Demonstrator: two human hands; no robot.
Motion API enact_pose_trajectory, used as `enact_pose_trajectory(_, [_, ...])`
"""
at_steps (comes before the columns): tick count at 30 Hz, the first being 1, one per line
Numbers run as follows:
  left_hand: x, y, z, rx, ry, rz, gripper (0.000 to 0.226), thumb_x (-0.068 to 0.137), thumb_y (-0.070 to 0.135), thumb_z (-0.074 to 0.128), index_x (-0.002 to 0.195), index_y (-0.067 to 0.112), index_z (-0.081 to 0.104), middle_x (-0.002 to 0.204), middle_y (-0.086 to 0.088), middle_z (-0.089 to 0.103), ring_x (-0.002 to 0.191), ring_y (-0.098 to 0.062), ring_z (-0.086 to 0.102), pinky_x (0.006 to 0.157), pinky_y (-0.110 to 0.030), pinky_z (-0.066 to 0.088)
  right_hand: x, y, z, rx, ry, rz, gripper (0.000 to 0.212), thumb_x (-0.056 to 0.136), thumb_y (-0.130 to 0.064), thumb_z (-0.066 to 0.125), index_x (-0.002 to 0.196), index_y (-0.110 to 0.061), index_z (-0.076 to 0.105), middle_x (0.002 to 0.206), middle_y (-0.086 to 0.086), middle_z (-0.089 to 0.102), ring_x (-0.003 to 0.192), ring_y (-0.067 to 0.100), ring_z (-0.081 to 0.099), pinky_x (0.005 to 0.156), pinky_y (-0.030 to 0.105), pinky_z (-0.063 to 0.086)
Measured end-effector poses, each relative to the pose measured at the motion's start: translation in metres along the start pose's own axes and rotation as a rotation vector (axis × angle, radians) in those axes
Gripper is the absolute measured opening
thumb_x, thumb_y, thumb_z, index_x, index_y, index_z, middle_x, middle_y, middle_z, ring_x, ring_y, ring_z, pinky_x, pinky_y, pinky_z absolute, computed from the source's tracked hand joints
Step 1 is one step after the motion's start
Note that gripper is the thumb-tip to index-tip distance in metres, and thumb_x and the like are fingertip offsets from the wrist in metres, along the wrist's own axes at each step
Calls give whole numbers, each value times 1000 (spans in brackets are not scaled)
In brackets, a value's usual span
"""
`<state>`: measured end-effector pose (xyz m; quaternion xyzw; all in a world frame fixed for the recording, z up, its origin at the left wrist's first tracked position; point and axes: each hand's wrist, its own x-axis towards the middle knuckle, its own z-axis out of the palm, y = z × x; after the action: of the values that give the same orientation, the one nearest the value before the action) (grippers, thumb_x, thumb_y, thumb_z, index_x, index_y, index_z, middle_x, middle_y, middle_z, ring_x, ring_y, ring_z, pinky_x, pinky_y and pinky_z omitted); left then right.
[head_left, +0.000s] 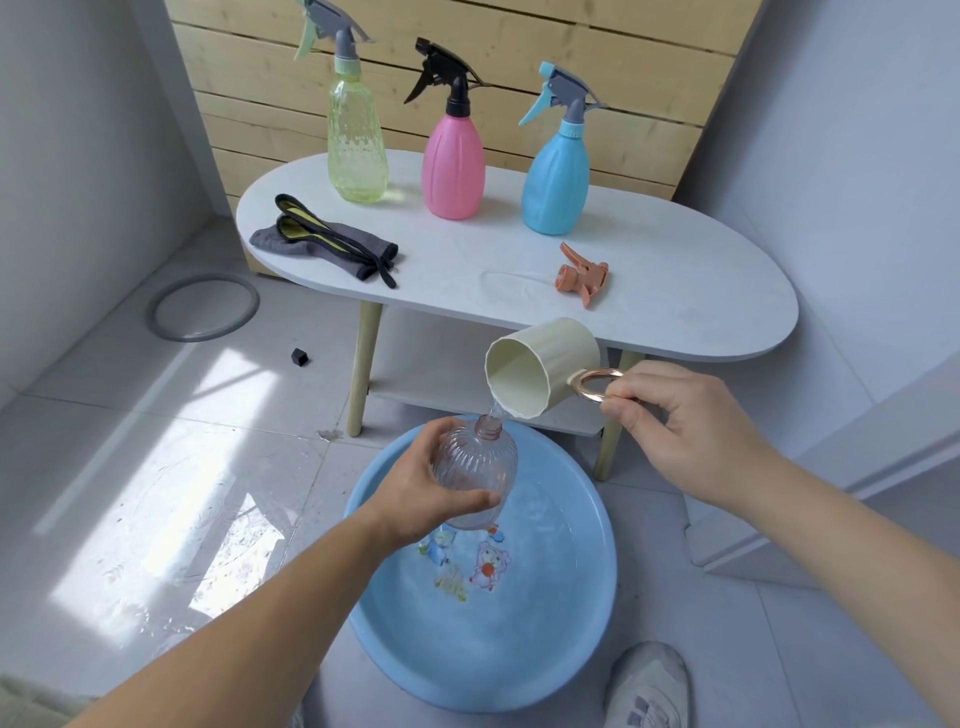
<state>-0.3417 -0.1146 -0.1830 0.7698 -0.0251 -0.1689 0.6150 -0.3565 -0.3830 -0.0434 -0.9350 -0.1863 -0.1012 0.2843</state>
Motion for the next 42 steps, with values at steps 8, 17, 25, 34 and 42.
enact_pose_trajectory(8, [0,-2,1,4,9,-2,99,47,47,94,135,38,50,126,7,65,116,-14,65,103,-38,57,1,0,1,-50,15,-41,18,90,-26,58,84,-14,71,79,-7,60,80,22,56,74,37,47])
enact_pose_trajectory(17, [0,-2,1,6,6,-3,98,48,47,94,135,37,51,127,8,65,117,-13,65,104,-39,56,1,1,3,-140,20,-153,17,93,-24,59,84,-13,69,80,-7,60,79,19,52,78,19,39])
enact_pose_trajectory(25, [-1,-2,0,11,9,5,95,48,48,93,132,39,52,127,10,65,118,-11,64,106,-40,55,1,2,5,-227,14,-307,20,95,-19,55,82,-13,67,78,-4,59,82,21,52,89,24,40])
enact_pose_trajectory(34, [0,-2,-1,6,2,0,93,50,46,93,133,39,51,127,10,64,119,-12,63,104,-41,56,2,4,11,-288,1,-411,19,96,-20,56,85,-11,69,83,-4,58,87,18,45,89,35,46])
enact_pose_trajectory(42, [1,-13,-1,14,33,-31,96,50,46,93,135,35,50,129,8,62,120,-11,61,103,-34,54,-6,0,35,43,-101,207,23,95,-29,60,77,-20,70,72,-5,62,70,12,53,68,25,44])
